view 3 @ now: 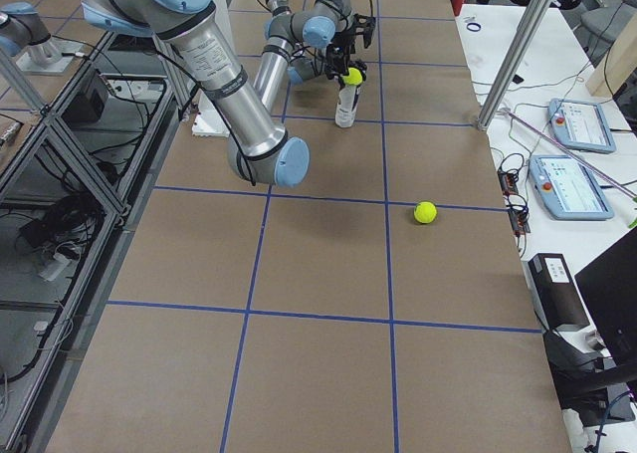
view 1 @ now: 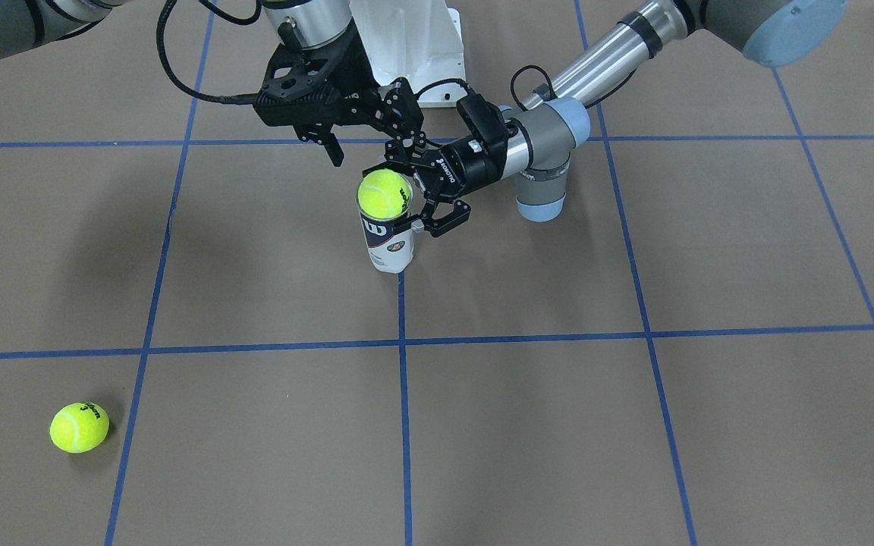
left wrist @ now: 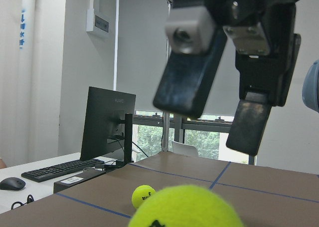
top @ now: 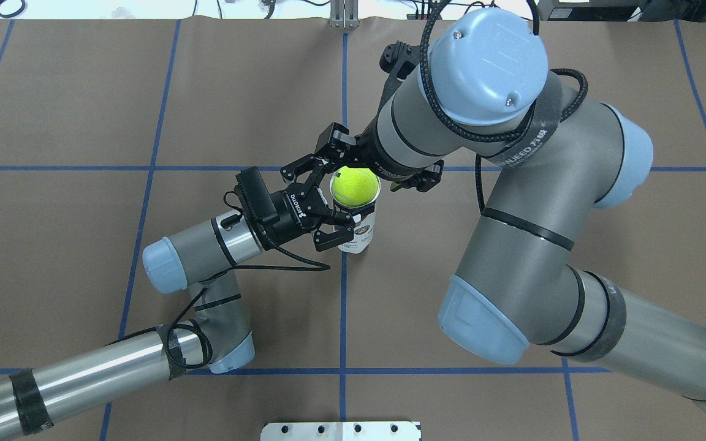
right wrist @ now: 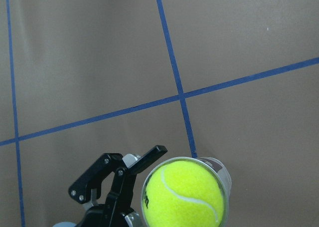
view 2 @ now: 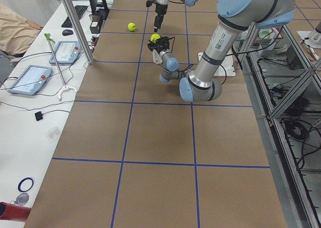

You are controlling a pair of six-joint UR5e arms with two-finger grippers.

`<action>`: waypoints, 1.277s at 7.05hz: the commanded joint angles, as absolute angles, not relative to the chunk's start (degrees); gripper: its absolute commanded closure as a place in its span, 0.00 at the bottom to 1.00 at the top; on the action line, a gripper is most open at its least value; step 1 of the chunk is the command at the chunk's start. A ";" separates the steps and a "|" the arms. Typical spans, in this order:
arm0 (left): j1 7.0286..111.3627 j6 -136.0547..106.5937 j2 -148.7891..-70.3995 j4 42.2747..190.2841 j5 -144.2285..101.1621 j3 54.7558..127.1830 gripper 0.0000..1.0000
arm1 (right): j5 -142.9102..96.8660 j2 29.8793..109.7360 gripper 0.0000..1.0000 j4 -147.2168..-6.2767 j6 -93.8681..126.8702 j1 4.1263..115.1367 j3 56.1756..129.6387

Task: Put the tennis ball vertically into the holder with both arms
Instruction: 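Lower the ball into the can opening and open the right gripper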

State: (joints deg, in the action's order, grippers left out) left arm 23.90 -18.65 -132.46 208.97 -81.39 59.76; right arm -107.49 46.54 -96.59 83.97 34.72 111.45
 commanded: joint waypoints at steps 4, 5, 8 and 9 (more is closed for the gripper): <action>23.91 -18.63 -131.15 209.00 -81.47 61.08 0.02 | -107.49 46.76 0.01 -96.59 83.94 34.89 112.15; 23.99 -18.46 -130.44 208.92 -81.39 61.08 0.02 | -107.49 46.93 0.01 -96.59 83.85 34.89 112.15; 23.64 -17.23 -129.55 208.83 -81.47 61.08 0.02 | -107.49 47.02 0.01 -96.59 83.67 34.89 112.24; 23.56 -17.23 -129.55 208.39 -81.47 61.08 0.02 | -107.49 47.11 0.01 -96.59 83.67 34.98 112.24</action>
